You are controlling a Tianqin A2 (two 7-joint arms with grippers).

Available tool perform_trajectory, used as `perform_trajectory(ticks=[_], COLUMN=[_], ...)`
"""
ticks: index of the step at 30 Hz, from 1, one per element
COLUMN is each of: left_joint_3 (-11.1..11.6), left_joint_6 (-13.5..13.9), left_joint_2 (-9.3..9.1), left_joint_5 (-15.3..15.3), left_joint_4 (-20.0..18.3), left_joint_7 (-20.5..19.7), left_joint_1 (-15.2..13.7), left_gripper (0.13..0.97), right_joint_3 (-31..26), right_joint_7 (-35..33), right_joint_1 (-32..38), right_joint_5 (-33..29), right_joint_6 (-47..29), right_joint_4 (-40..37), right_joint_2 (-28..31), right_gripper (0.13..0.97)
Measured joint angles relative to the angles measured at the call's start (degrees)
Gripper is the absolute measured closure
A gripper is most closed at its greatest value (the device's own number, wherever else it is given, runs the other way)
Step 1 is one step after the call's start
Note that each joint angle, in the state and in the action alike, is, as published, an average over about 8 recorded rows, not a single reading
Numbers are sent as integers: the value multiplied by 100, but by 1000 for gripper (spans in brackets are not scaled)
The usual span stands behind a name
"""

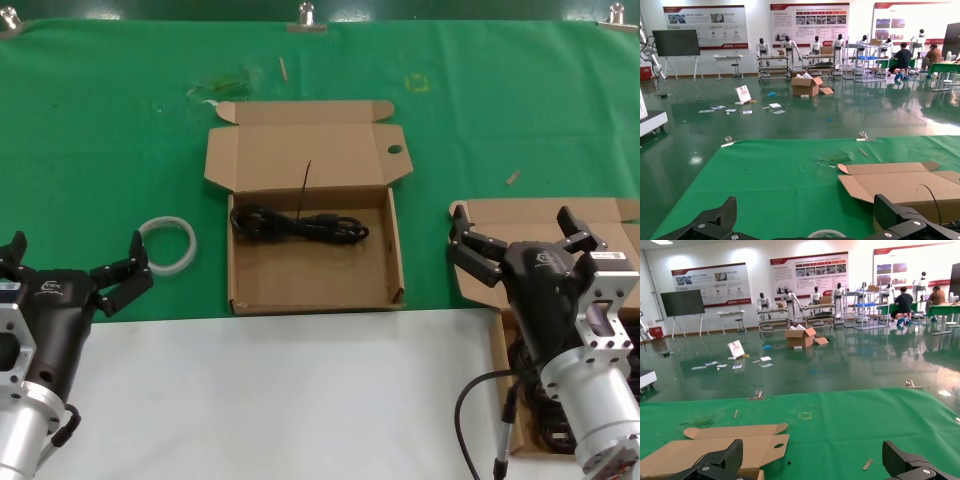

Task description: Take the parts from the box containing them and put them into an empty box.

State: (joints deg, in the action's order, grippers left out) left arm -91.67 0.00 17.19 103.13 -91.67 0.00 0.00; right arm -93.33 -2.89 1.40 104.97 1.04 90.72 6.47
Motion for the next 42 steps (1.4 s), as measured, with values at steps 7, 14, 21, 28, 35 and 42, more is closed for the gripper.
perform_trajectory(ticks=[7, 14, 21, 28, 35, 42], left_joint_3=[0, 0, 0, 0, 0, 0], left_joint_6=[0, 0, 0, 0, 0, 0], left_joint_2=[0, 0, 0, 0, 0, 0], left_joint_5=[0, 0, 0, 0, 0, 0], left_joint_4=[0, 0, 0, 0, 0, 0], left_joint_7=[0, 0, 0, 0, 0, 0], left_joint_1=[0, 0, 0, 0, 0, 0], left_gripper=[132, 132, 132, 132, 132, 132], right_joint_3=[0, 0, 0, 0, 0, 0], right_joint_7=[0, 0, 0, 0, 0, 0], right_joint_1=[0, 0, 0, 0, 0, 0], right_joint_5=[0, 0, 0, 0, 0, 0], right_joint_6=[0, 0, 0, 0, 0, 0], right_joint_4=[0, 0, 0, 0, 0, 0], right_joint_2=[0, 0, 0, 0, 0, 0], right_gripper=[129, 129, 129, 129, 129, 129])
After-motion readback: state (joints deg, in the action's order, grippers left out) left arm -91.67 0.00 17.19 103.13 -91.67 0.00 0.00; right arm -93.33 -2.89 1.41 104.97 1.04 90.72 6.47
